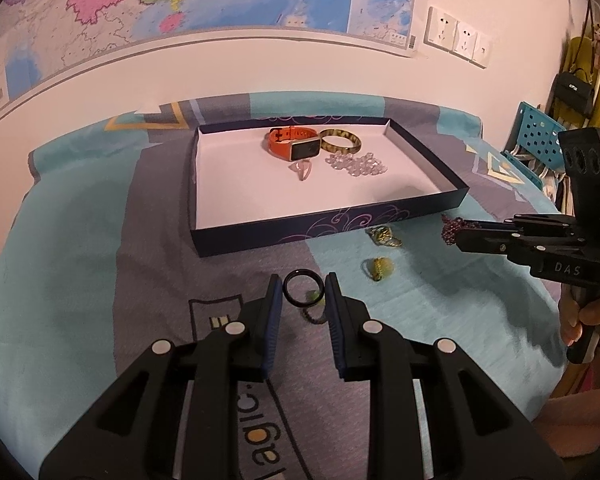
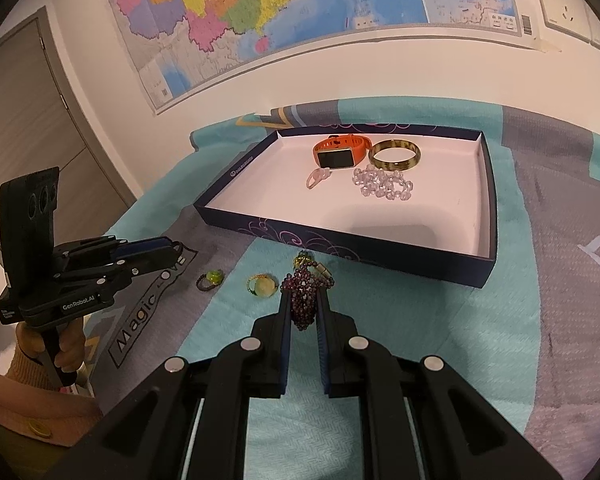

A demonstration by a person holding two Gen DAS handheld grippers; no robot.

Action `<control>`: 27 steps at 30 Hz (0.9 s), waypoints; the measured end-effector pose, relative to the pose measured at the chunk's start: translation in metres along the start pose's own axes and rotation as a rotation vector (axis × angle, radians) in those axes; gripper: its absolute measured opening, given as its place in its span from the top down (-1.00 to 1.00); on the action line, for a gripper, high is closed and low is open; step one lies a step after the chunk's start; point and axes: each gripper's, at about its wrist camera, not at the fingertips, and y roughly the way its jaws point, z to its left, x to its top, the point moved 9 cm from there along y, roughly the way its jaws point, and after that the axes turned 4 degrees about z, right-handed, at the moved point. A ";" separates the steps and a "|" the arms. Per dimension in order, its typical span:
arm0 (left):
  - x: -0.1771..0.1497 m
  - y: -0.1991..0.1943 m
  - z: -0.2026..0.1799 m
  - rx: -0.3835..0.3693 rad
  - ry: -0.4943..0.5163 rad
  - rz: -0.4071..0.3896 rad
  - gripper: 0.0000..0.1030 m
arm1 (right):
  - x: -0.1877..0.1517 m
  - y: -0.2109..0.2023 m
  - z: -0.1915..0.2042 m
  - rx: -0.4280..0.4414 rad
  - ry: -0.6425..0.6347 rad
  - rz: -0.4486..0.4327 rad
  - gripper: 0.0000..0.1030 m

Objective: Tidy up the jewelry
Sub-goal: 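Lift the necklace with right tool while left tool grasps the black rubber ring, then carry the necklace in right tool and black ring in left tool into the box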

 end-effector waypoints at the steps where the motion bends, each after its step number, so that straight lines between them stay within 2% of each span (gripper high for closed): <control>1: 0.001 0.000 -0.001 -0.001 0.001 -0.002 0.57 | 0.000 -0.001 0.000 -0.001 -0.001 -0.001 0.79; 27: 0.029 0.002 -0.014 -0.026 0.022 -0.041 0.57 | 0.021 -0.012 0.000 -0.015 -0.025 -0.045 0.79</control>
